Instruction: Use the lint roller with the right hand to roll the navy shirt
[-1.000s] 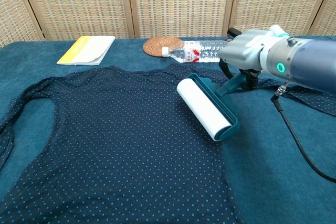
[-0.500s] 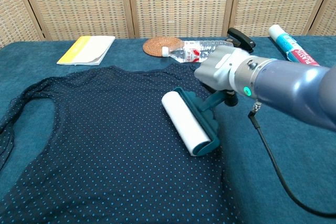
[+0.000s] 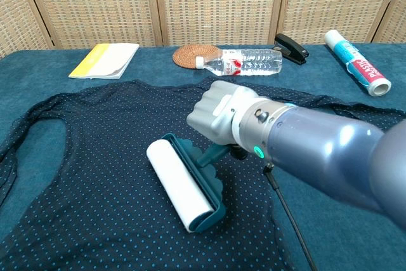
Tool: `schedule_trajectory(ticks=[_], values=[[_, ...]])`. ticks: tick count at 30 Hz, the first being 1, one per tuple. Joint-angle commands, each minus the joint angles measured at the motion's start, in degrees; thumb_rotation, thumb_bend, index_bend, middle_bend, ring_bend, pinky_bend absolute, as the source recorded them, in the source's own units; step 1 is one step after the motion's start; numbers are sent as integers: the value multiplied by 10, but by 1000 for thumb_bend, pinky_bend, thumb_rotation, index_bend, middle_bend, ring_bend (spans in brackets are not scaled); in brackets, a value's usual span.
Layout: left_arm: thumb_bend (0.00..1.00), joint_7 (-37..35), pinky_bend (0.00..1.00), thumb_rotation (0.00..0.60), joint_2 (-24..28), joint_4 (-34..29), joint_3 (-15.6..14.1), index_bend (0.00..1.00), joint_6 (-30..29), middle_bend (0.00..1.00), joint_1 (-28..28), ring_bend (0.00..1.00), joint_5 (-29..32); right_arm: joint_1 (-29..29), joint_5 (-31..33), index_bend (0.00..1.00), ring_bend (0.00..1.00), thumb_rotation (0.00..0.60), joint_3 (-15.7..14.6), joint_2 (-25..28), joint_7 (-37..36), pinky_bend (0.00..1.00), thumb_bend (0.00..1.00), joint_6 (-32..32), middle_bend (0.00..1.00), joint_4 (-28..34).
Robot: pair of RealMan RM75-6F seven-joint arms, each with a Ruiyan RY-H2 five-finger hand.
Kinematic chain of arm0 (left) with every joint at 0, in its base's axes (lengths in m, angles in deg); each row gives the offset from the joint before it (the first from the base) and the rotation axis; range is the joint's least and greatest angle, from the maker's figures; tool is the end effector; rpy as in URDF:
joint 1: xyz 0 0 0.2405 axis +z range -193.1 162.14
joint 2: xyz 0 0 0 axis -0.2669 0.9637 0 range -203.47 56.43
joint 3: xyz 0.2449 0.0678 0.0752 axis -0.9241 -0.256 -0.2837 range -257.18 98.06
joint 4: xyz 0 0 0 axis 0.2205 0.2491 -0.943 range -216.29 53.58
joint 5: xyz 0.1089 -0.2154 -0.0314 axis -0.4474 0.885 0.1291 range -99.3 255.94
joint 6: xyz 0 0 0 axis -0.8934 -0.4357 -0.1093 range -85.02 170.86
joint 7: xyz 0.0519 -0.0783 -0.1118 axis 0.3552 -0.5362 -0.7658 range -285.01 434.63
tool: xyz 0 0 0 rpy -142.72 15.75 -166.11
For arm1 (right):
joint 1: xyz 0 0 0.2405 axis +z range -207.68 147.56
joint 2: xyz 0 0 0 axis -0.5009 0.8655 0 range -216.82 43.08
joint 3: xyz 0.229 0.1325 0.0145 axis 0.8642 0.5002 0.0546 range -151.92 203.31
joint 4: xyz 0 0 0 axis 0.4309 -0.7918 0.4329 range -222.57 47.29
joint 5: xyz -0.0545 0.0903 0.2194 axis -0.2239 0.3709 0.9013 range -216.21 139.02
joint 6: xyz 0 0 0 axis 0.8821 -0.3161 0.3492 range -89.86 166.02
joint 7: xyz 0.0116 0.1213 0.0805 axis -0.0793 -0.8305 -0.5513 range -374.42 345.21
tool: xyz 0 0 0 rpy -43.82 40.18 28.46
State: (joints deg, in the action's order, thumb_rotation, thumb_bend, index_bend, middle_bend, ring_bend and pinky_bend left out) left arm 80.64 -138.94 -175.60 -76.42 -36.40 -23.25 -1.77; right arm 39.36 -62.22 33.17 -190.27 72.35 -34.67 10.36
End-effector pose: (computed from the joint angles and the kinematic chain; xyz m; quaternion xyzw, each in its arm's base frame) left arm -0.3304 0.2025 0.1131 -0.6038 -0.4107 -0.3457 0.5893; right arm -0.0078 -0.2902 -0.1250 0.8746 -0.0819 0.1306 0.4596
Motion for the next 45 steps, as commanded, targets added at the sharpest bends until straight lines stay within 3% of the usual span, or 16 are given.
schedule_trajectory(ticks=[1, 18, 22, 34, 45], values=[[0, 1, 0, 600, -1, 0, 0, 0, 0, 0, 0, 0, 1, 7, 2, 740, 1000, 600, 2, -11, 2, 1000, 808, -1, 1000, 0], [0, 0, 0, 600, -2, 6, 1, 0, 4, 0, -2, 0, 7, 29, -21, 739, 1000, 600, -14, -58, 12, 1000, 809, -11, 1000, -14], [0, -1, 0, 600, -2, 8, 1, 0, 5, 0, -2, 0, 9, 27, -55, 738, 1000, 600, -37, -39, 23, 1000, 809, -30, 1000, -29], [0, 10, 0, 600, -6, 6, 0, 0, 4, 0, -4, 0, 5, -18, -70, 736, 1000, 600, -91, 60, 1, 1000, 808, -27, 1000, -52], [0, 12, 0, 600, -6, 3, 0, 0, 3, 0, -4, 0, 6, -37, -87, 734, 1000, 600, -105, 81, -11, 1000, 807, -3, 1000, -74]])
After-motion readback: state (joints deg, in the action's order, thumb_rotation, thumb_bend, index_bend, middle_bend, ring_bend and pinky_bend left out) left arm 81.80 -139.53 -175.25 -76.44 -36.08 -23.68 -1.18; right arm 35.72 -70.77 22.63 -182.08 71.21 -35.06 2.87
